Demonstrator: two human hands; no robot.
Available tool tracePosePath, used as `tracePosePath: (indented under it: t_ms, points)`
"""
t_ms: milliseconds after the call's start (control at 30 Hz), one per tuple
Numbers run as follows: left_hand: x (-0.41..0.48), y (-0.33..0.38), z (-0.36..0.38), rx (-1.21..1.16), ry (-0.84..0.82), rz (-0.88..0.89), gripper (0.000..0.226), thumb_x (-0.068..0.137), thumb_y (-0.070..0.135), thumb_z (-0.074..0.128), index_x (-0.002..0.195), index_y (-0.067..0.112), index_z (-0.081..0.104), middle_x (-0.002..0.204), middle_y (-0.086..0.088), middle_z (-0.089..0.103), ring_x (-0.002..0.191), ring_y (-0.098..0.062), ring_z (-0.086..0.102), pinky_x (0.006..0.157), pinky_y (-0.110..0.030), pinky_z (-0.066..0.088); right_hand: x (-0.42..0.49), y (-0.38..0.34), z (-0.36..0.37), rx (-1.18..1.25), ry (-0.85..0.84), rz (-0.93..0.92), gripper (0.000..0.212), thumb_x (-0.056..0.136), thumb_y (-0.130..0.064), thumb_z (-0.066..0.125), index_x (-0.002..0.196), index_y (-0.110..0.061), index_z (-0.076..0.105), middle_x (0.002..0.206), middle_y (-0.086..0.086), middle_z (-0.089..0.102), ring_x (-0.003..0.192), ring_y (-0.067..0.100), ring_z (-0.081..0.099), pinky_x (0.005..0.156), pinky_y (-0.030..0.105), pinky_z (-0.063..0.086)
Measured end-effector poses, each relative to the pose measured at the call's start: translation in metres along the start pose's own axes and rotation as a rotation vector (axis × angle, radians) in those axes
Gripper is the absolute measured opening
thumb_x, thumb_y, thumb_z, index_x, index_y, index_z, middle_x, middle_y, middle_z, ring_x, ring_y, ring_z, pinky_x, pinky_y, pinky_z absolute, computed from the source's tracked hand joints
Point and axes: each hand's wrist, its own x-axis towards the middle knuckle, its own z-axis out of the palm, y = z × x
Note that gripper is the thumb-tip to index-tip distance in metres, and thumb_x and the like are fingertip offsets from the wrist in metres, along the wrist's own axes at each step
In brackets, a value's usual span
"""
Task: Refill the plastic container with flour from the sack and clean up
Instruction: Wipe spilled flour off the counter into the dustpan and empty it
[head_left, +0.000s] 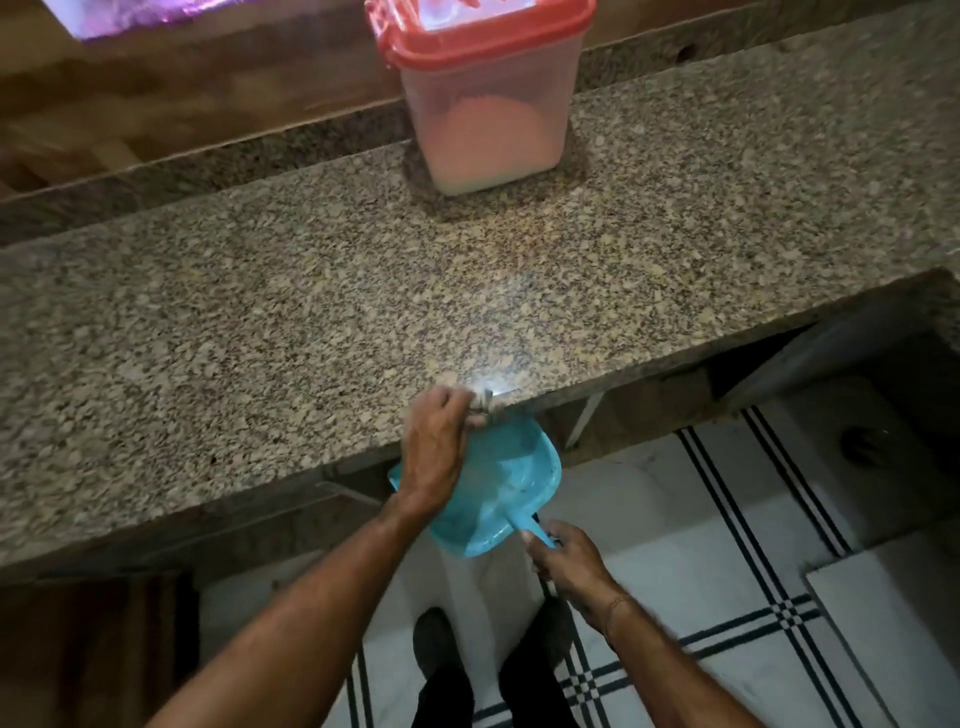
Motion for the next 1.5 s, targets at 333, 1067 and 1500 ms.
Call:
tracePosePath:
  t_ms: [333,1067,1500]
  points:
    - [-0.063,-0.036,-0.014,-0.097,-0.067,-0.145,0.011,0.093,0.037,0.067,0.101,0.029,0.066,0.095,0.006,0.058,0.091,-0.019,0.054,0.077,-0.038,0.039,-0.015,0.003,0.029,-0.253,-0.038,-0.039,0.026,0.101,-0.035,0.063,0.095,-0.011,0.070,0.074,0.000,0.064,0.066,0.011,0.059,0.058,0.022,0.049]
    - [-0.575,-0.289,-0.170,-0.486,0.561,-1.583,0.047,0.098,0.039,0.065,0.136,0.011,0.064,0.135,-0.012,0.067,0.130,-0.031,0.059,0.100,-0.034,0.044,-0.106,0.124,0.442,-0.842,-0.824,-0.113,0.037,0.093,-0.044,0.074,0.095,-0.007,0.071,0.069,-0.004,0.063,0.066,0.012,0.061,0.064,0.024,0.052]
    - [-0.714,-0.437,-0.062,-0.624,0.757,-1.841,0.030,0.098,0.040,0.064,0.108,0.012,0.069,0.108,-0.010,0.074,0.102,-0.032,0.068,0.084,-0.040,0.054,-0.045,0.273,0.667,-1.260,-0.771,-0.043,0.028,0.099,-0.029,0.065,0.077,-0.014,0.059,0.061,0.004,0.058,0.055,0.019,0.055,0.055,0.030,0.046]
